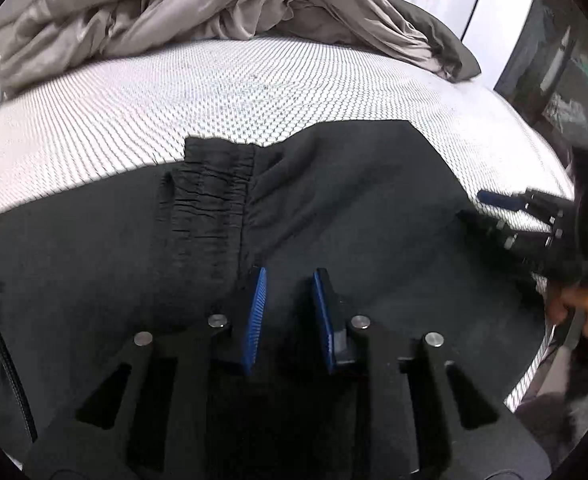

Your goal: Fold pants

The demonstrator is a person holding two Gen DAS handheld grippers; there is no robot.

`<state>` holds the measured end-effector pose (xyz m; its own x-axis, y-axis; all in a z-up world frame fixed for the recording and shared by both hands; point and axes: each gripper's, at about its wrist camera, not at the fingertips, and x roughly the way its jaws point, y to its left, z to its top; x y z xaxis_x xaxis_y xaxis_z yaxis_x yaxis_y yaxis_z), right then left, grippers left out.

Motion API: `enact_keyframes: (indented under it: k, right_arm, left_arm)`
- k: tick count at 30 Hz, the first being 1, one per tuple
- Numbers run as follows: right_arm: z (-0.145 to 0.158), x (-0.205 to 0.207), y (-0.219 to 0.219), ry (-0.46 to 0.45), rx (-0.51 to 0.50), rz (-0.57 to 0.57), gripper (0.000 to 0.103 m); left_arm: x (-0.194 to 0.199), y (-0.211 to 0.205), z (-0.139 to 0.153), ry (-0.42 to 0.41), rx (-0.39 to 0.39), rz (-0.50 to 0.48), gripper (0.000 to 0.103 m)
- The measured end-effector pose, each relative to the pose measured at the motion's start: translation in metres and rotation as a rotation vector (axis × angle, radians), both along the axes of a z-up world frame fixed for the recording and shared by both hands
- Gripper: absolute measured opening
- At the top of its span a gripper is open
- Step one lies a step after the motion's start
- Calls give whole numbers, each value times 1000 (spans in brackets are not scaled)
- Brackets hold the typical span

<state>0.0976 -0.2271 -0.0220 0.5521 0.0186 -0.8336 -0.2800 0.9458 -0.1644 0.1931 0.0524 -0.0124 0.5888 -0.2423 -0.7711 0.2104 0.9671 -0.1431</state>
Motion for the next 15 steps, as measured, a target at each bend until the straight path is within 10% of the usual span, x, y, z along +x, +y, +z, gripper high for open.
enact_keyframes:
  k: [5, 9, 15]
  right_arm:
    - [36, -2, -1, -125, 121, -29, 47]
    - [35, 21, 33, -88, 242, 23, 47]
    - [-11, 50, 44, 38, 151, 31, 44]
  left_arm:
    - [6, -10, 31, -110, -31, 52, 25]
    - [37, -17, -4, -23, -13, 106, 26]
    - [46, 25, -17, 29, -228, 150, 10]
